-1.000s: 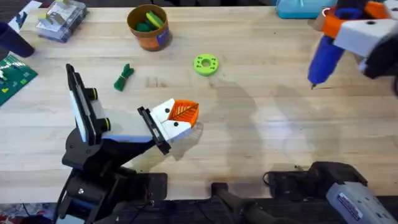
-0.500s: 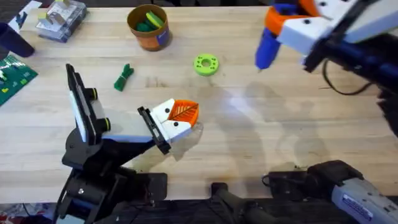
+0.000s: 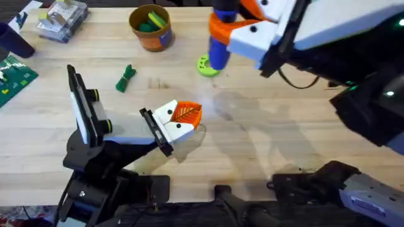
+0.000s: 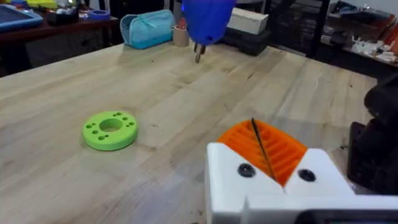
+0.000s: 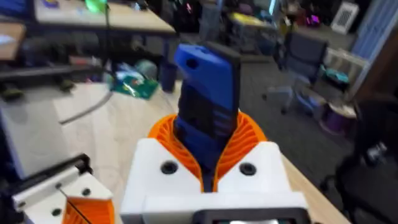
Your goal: Pick up the gripper from the table and insert it into the empty holder that is missing its gripper. Then pick up a screw, insert it into the mounting hole, and use the screwdriver to tighten it. Finally, clean up the table by picking up the vegetable and placing it into the bucket.
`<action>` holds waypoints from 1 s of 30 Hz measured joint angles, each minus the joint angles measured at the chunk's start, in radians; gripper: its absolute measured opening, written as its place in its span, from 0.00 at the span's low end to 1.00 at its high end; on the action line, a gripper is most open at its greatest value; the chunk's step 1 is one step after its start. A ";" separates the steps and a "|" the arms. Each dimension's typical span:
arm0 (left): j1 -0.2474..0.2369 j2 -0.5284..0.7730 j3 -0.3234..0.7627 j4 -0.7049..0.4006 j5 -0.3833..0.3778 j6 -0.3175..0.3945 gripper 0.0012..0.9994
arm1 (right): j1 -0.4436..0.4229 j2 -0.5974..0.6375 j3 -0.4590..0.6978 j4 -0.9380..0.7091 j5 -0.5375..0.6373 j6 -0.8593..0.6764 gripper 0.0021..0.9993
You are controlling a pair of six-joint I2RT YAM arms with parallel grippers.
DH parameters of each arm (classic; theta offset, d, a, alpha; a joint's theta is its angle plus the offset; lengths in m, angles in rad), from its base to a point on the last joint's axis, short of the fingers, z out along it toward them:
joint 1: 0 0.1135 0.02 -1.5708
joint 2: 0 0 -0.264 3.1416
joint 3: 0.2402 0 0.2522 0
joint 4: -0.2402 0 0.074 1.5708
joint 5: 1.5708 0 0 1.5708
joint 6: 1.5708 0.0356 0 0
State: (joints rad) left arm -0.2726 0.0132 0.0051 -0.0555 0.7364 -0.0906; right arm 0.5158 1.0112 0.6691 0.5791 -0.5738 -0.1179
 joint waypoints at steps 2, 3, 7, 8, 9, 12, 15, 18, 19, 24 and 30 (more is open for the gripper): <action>0.000 0.000 0.000 0.000 0.000 0.000 0.01 | 0.037 0.016 0.000 0.059 -0.001 0.020 0.06; 0.000 0.000 0.000 0.000 0.000 0.000 0.01 | 0.053 0.025 0.000 0.088 -0.002 0.036 0.06; 0.000 0.000 0.000 0.000 0.000 0.000 0.01 | 0.101 0.050 -0.001 0.165 0.012 0.121 0.06; 0.000 0.000 0.000 0.000 0.000 0.000 0.01 | 0.110 0.055 -0.001 0.177 0.019 0.141 0.06; 0.000 0.000 0.000 0.000 0.000 0.000 0.01 | 0.119 0.059 -0.001 0.188 0.028 0.159 0.06; 0.000 0.000 0.000 0.000 0.000 0.000 0.01 | 0.141 0.068 -0.001 0.199 0.051 0.197 0.06; 0.000 0.000 0.000 0.000 0.000 0.000 0.01 | 0.166 0.079 -0.001 0.203 0.064 0.217 0.06; 0.000 0.000 0.000 0.000 0.000 0.000 0.01 | 0.202 0.090 -0.001 0.206 0.074 0.236 0.06; 0.000 0.000 0.000 0.000 0.000 0.000 0.01 | 0.215 0.093 -0.001 0.206 0.076 0.242 0.06; 0.000 0.000 0.000 0.000 0.000 0.000 0.01 | 0.269 0.102 -0.001 0.235 0.080 0.254 0.06; 0.000 0.000 0.000 0.000 0.000 0.000 0.01 | 0.304 0.102 -0.001 0.242 0.080 0.269 0.06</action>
State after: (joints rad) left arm -0.2726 0.0132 0.0051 -0.0555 0.7364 -0.0906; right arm 0.8202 1.1128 0.6685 0.8209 -0.4934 0.1515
